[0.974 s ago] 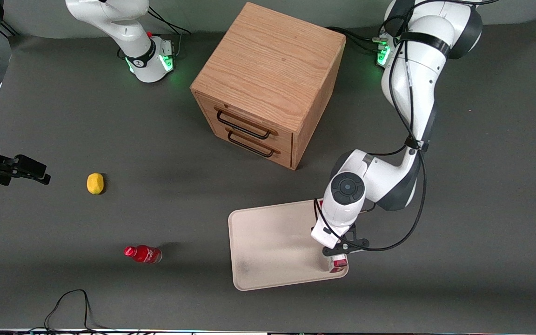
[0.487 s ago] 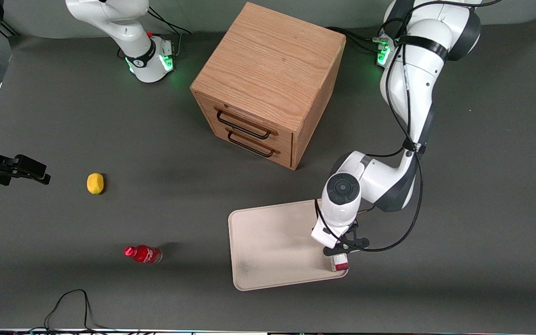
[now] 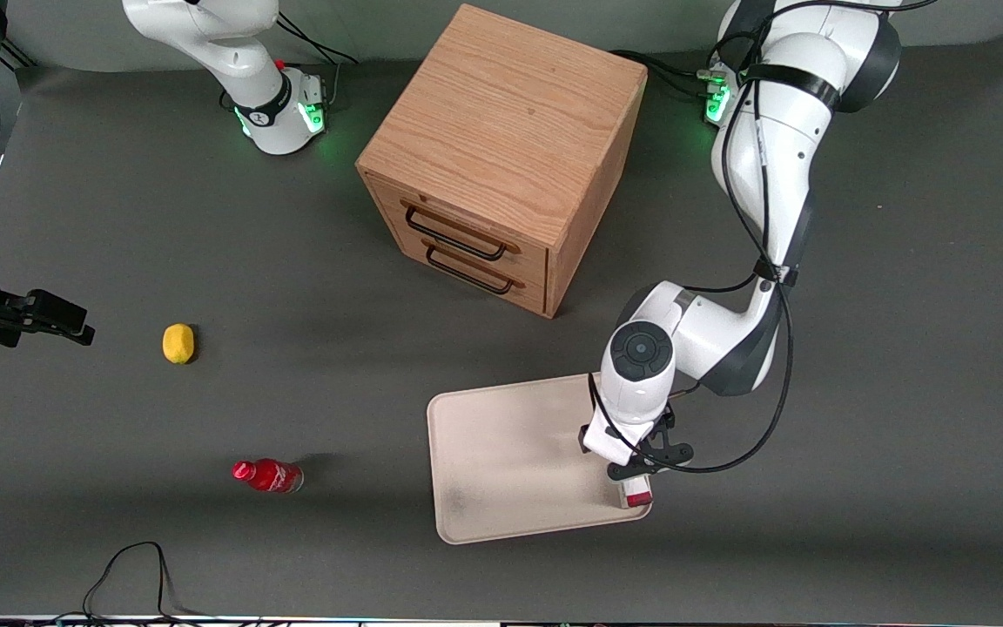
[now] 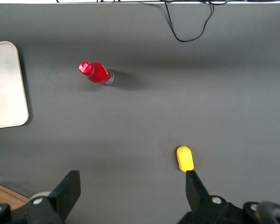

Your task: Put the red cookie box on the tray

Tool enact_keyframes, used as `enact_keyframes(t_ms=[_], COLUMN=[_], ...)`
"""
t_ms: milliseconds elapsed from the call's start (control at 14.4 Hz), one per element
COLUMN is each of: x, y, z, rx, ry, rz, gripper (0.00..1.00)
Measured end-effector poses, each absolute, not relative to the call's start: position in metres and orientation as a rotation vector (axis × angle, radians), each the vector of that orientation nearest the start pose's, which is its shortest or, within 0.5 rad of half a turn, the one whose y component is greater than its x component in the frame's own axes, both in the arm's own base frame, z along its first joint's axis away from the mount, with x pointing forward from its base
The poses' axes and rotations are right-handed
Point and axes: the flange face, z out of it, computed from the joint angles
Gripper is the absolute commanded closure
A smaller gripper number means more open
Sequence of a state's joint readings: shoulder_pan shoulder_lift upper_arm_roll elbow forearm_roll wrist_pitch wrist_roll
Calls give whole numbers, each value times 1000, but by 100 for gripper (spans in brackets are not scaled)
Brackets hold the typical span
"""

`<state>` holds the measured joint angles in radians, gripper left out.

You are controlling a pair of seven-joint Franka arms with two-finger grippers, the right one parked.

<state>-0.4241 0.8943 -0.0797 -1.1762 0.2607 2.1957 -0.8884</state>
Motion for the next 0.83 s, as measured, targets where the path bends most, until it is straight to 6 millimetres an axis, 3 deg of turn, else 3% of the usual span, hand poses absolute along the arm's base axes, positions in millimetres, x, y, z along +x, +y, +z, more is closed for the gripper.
enact_keyframes(t_ms=[209,557,835], x=[694,688,668], y=[-344,-312,-262], z=[304,430,521], rx=[-3029,-2979,-3010], ry=[-476,-584,-517], rz=[-301,-281,-212], gripper=[0,0,0])
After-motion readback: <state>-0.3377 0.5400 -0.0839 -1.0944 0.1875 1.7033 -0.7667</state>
